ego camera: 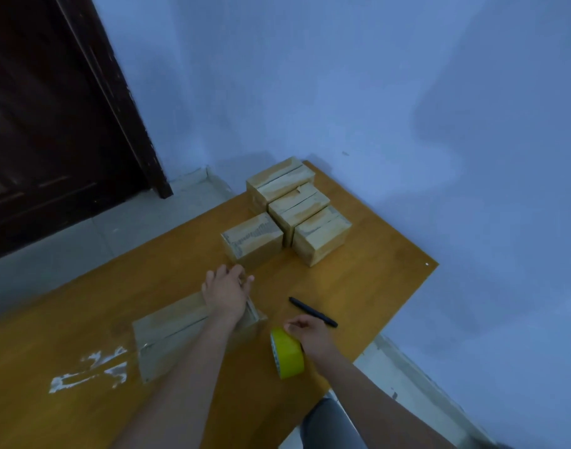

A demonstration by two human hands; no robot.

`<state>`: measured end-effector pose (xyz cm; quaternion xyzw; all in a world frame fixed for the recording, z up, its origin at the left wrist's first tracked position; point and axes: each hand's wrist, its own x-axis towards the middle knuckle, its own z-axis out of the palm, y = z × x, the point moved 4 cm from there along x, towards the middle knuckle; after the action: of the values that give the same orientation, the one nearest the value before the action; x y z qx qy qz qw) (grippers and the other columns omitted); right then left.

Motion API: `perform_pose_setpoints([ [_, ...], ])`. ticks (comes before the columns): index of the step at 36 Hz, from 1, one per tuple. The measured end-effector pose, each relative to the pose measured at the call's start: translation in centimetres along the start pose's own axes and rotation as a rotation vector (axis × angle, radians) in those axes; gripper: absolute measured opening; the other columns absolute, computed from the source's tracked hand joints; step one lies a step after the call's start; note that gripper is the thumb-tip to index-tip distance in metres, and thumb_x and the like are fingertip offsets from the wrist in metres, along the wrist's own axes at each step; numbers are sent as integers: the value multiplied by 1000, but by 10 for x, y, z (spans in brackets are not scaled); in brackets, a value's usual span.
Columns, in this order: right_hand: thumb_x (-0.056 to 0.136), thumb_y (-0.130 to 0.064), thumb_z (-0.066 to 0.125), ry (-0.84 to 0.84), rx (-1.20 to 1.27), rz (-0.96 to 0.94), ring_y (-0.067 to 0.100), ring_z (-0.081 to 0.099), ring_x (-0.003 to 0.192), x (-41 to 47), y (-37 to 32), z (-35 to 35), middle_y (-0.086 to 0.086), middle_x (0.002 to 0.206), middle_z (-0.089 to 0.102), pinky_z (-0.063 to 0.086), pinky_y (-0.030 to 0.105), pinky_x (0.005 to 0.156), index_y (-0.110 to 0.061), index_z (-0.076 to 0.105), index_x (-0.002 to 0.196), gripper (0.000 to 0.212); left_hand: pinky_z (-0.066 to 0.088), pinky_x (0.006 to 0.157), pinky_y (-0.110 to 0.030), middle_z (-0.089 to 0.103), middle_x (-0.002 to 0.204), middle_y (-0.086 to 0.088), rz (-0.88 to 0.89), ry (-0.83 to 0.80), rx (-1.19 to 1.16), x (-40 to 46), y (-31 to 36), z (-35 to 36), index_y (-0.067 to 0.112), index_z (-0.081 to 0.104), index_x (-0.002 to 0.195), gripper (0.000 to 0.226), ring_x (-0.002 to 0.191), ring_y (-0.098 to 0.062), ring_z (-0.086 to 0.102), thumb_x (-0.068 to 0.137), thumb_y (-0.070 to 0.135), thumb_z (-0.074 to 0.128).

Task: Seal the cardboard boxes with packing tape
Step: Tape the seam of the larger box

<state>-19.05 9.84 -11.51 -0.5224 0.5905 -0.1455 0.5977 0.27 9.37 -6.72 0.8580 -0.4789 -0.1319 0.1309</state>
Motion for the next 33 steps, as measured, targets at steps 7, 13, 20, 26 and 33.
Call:
perform_pose_setpoints([
  [7,91,-15,61,5,19,-10,7,56,84,-2,0,2,-5,86,62,43,16,72,-12,69,93,9,30,82,-32,50,109,-2,54,-10,103,-3,3,1,23,62,108,39,104,-24,39,100,47,33],
  [13,90,-16,61,4,13,-21,14,57,89,-3,0,3,0,90,63,43,20,76,-14,69,90,9,27,83,-33,50,111,-2,65,0,81,-4,1,4,21,65,107,44,104,-23,39,98,50,33],
  [20,91,-16,60,3,11,-19,13,54,80,-4,2,2,-1,82,58,42,24,71,-11,66,89,8,20,95,-33,48,132,-3,214,75,-242,-12,-8,-6,25,65,114,26,121,-27,42,99,29,43],
  [26,91,-14,59,-8,33,-48,14,51,74,-7,1,2,3,79,56,40,24,66,-7,64,87,10,24,92,-35,57,117,-1,490,155,-140,-38,-7,-25,25,70,98,43,116,-20,41,81,40,33],
  [33,91,-14,60,2,8,-58,12,53,73,-6,3,2,-1,76,57,42,23,67,-16,62,76,16,25,107,-47,34,142,-1,543,-162,116,-62,-7,0,24,58,107,27,133,-27,17,88,40,49],
])
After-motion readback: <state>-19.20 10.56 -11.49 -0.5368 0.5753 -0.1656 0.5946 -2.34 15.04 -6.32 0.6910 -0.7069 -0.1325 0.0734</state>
